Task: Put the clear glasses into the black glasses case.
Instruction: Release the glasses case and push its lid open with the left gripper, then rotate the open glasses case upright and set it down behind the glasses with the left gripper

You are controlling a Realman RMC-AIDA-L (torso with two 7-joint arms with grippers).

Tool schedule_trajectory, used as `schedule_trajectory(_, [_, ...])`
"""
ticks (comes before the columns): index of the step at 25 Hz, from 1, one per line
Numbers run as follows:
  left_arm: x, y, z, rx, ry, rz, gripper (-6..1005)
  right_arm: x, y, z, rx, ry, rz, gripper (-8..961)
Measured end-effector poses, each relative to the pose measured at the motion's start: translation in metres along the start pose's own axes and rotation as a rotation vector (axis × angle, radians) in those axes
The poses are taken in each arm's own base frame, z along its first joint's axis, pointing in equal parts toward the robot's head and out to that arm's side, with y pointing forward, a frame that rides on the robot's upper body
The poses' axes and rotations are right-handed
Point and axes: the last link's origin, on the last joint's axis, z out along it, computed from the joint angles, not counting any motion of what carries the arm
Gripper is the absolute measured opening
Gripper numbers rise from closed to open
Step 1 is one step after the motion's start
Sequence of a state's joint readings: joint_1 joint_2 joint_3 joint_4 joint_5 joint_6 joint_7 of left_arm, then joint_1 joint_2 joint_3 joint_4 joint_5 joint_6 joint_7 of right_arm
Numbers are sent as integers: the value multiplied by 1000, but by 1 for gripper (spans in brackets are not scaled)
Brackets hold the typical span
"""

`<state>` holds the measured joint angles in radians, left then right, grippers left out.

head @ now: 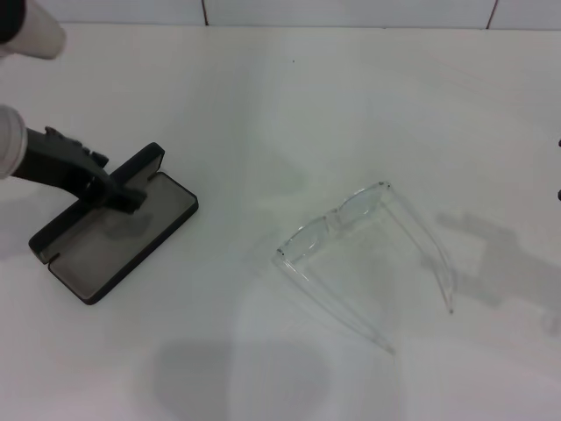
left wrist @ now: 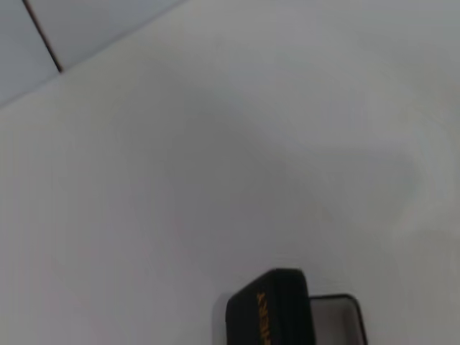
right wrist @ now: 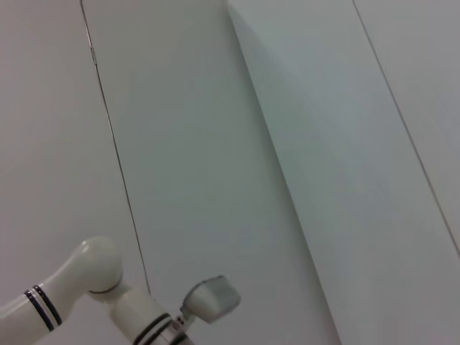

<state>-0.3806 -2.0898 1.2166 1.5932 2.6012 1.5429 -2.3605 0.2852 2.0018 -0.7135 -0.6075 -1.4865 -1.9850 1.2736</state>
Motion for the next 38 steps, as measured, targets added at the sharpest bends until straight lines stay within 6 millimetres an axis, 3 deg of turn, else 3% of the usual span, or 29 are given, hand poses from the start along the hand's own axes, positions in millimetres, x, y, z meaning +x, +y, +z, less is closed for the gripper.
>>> schedule_trajectory(7, [-3,-5,20,58,-80,7,680,2,0,0,6,-4,1,711])
schedule_trajectory(18, [-2,-1,22,85,-120,42,630,3,0,-1,16,-12,-4,710])
schedule_trajectory(23, [0,4,25,79,-128,66,397,3,0,-2,19,-13,-6,709])
schedule_trajectory(28, [7,6,21,91,-107,88,254,4,0,-2,23,-19,-7,708])
schedule_trajectory(38, [32,19,11,128,-36,199,211,6,2,-5,32,-31,-8,706])
